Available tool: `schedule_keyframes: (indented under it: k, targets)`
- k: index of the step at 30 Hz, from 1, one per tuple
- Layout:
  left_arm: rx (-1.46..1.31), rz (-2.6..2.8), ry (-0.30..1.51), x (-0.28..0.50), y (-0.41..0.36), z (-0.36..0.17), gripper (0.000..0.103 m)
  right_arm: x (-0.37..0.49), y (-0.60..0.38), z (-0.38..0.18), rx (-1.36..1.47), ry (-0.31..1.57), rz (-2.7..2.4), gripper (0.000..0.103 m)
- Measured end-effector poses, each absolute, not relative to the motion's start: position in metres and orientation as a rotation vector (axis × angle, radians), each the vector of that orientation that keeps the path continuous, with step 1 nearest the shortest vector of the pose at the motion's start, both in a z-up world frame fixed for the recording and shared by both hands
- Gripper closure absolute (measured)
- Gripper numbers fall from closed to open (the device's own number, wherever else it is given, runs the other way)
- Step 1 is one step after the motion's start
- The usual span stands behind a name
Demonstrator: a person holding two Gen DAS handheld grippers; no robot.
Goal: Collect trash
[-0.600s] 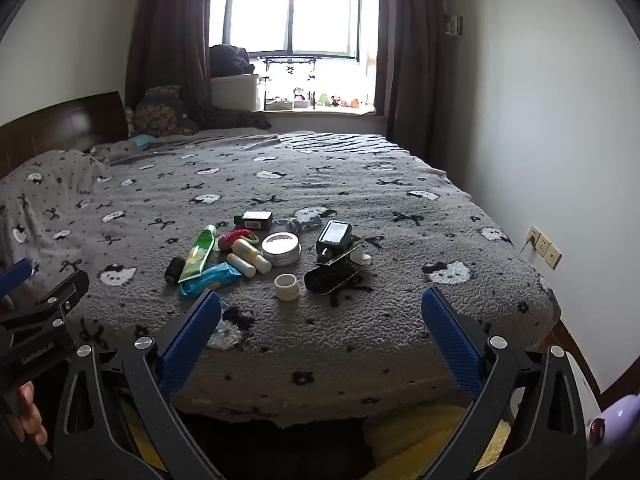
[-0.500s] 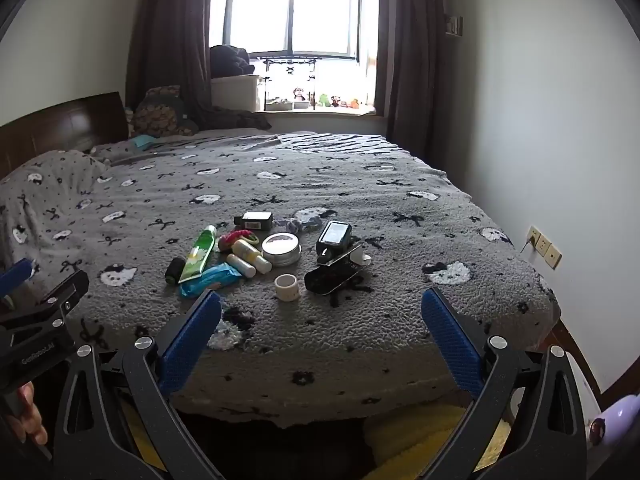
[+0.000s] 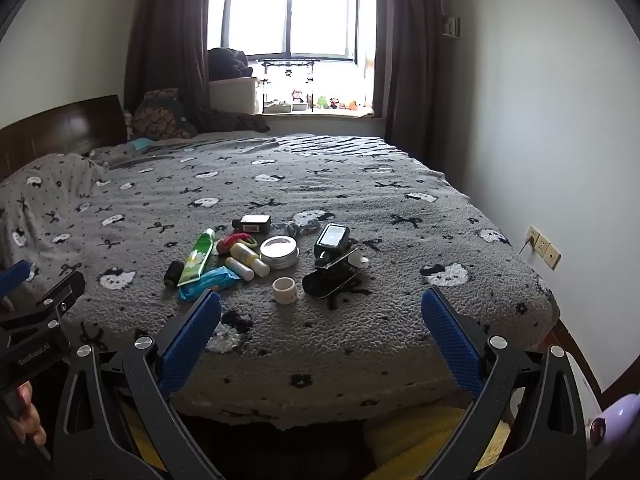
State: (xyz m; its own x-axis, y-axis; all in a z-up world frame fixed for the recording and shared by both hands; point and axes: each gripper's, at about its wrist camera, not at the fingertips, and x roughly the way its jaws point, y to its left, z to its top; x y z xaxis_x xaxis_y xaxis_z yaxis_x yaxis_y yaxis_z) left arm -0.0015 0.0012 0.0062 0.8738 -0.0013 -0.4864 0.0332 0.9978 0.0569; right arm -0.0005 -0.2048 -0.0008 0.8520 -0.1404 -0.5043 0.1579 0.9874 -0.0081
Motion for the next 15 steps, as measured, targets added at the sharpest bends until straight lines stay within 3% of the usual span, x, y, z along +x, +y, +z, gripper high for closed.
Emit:
schedule_keyframes:
  k: [15]
  targets:
    - [0.069, -0.020, 0.503, 0.0038, 0.0010, 0.0116, 0.008, 0.0033, -0.2075, 0.0042, 0.036, 0.517, -0.152, 0.003]
